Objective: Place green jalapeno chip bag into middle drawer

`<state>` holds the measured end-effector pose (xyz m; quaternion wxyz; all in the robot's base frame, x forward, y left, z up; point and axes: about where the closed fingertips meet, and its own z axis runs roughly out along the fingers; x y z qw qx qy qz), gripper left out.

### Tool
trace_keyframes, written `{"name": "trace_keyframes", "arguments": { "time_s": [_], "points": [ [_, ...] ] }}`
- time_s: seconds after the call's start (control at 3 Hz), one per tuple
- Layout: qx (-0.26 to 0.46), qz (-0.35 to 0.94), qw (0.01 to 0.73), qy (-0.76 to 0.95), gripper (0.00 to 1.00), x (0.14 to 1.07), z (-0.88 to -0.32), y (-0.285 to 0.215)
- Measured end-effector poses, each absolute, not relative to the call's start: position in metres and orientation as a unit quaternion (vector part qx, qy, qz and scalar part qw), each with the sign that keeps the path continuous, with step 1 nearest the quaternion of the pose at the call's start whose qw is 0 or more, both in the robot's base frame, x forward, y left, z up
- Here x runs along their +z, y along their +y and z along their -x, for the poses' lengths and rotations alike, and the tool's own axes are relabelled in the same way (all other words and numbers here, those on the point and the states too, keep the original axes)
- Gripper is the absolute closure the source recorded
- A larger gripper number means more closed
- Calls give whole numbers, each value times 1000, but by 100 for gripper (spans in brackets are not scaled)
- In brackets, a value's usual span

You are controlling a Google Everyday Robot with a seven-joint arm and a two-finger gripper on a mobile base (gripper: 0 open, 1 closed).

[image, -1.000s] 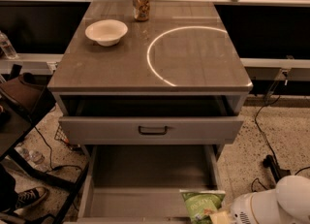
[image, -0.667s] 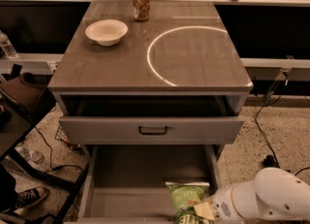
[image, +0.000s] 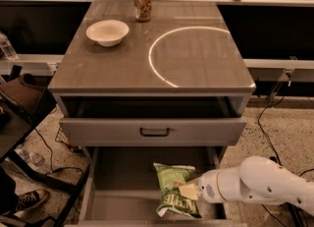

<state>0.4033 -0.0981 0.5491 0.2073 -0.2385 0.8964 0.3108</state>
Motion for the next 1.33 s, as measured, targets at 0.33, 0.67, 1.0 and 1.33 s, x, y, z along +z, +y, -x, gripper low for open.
{"name": "trace_keyframes", "arguments": {
  "time_s": [0.33, 0.67, 1.0, 1.33],
  "points": [
    [338, 222, 245, 881, 100, 555, -427, -87],
    [340, 223, 243, 881, 82, 554, -427, -85],
    [341, 224, 242, 880, 59, 553, -426, -84],
    [342, 225, 242, 880, 36, 553, -426, -82]
  ]
}}
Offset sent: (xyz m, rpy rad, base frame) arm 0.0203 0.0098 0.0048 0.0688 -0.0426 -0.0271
